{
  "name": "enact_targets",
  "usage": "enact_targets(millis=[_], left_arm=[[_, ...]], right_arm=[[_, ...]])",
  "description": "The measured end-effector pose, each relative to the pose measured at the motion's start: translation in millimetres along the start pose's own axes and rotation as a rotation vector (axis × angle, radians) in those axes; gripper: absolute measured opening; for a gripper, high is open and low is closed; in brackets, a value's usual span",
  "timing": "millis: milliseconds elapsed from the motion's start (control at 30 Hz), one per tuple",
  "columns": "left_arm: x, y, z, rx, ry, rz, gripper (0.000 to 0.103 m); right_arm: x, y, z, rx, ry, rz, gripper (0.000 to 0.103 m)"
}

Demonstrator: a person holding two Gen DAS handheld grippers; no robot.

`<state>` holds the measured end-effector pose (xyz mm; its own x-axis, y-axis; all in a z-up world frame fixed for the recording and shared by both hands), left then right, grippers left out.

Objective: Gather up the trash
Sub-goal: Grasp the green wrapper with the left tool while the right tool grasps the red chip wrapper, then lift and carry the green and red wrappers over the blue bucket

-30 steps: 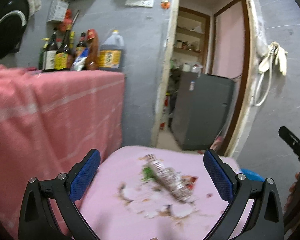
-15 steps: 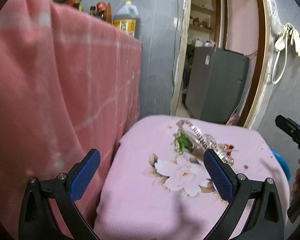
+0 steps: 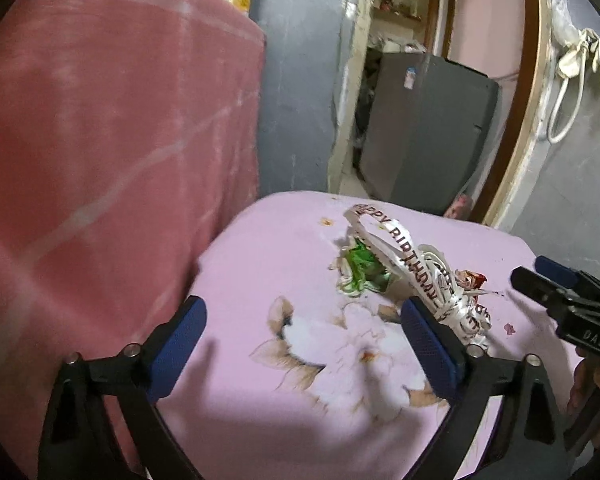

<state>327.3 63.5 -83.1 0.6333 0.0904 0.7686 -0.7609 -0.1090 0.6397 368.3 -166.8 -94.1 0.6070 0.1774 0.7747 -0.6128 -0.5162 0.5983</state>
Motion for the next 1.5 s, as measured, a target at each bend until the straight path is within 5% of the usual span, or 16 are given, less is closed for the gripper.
enact_targets(millis=[267,667,900,1100,1500], left_arm=[[12.9,-37.8,12.0,-0.096,-0.012,-0.091,0.083],[30.3,-67.1,28.7,-0.144,-0.074,-0.130,0.064],[29.3,-69.7,32.3,-0.174,-0.064,-0.147,0.032],[27.9,-70.7,31.5,-0.195,-0.035,-0.170,0.010],[22.0,-51.6,29.2,-0.186,0.007,-0.177,0.001]], right_arm=[[-4.7,-32.5,-6.1,0.063,0.017,-0.116,0.066],[-3.5,-54.5,1.6,0.142,-0.045,-0.208,0.038],[-2.9,-54.8,1.6,0.157,-0.053,-0.208,0.023],[-4.4,-51.6,-0.9,0.150,-0.054,-0.189,0.021],[-11.0,-17.4,4.2,0.147,-0.107,-0.106,0.021]])
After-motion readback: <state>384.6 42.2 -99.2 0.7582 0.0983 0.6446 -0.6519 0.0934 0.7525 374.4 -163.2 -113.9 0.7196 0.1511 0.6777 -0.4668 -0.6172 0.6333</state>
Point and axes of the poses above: each gripper's, at about its wrist camera, not at the fingertips, and y roughly against the way its jaws point, z to its right, x to its top, the point moved 4 cm from there along -y, roughly the way its jaws point, and after that the axes turned 9 degrees about x, right-handed, at the moved point
